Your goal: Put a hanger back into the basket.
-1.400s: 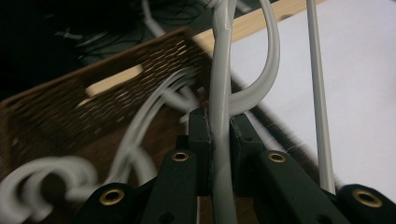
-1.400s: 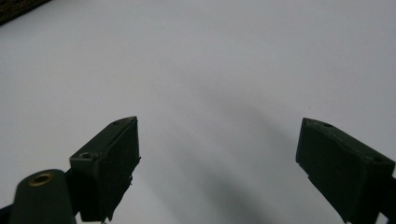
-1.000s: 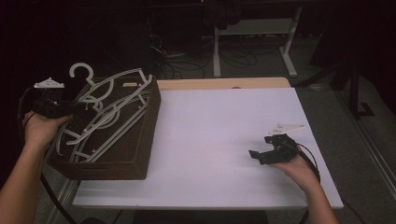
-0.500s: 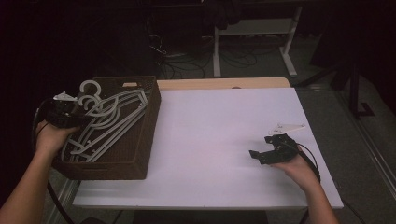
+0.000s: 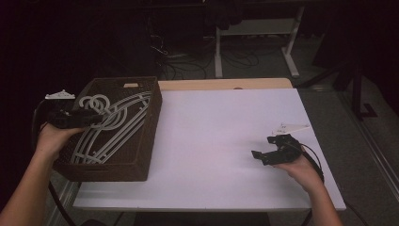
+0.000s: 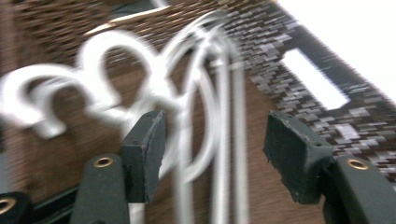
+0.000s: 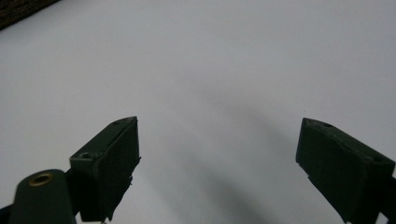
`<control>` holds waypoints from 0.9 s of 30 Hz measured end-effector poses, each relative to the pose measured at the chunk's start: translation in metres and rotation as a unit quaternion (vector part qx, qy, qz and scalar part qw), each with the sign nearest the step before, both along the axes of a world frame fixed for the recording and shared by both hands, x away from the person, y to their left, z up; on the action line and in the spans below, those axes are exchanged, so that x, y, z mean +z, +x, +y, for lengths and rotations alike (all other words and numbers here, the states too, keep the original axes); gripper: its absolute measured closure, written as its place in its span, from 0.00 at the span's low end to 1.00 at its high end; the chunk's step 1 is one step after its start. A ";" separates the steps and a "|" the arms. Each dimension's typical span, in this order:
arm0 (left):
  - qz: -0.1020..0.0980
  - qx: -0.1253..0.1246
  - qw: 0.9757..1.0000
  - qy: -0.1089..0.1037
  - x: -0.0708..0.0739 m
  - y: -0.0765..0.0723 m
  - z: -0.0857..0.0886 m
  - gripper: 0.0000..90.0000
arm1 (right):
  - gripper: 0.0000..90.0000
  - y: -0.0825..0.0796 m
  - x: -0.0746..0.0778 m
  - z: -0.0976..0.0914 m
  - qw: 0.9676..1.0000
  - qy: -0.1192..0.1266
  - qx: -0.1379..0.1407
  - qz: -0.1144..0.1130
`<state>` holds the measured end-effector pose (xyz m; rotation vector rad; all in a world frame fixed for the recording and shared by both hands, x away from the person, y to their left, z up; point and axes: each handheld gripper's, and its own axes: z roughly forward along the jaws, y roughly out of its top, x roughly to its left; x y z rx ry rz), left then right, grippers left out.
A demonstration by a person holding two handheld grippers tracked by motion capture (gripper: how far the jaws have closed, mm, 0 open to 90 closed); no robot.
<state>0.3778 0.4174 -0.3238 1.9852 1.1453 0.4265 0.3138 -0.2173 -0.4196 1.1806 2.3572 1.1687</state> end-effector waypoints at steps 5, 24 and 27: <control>-0.011 -0.056 0.997 -0.051 0.006 -0.009 -0.024 0.35 | 0.14 0.000 0.008 -0.001 1.000 0.011 0.005 -0.004; -0.039 -0.193 0.977 -0.089 -0.001 -0.040 -0.115 0.14 | 0.02 -0.001 0.049 0.006 0.999 0.026 0.034 -0.031; -0.040 -0.204 0.974 -0.090 -0.007 -0.042 -0.122 0.10 | 0.01 0.000 0.054 0.007 0.998 0.026 0.038 -0.034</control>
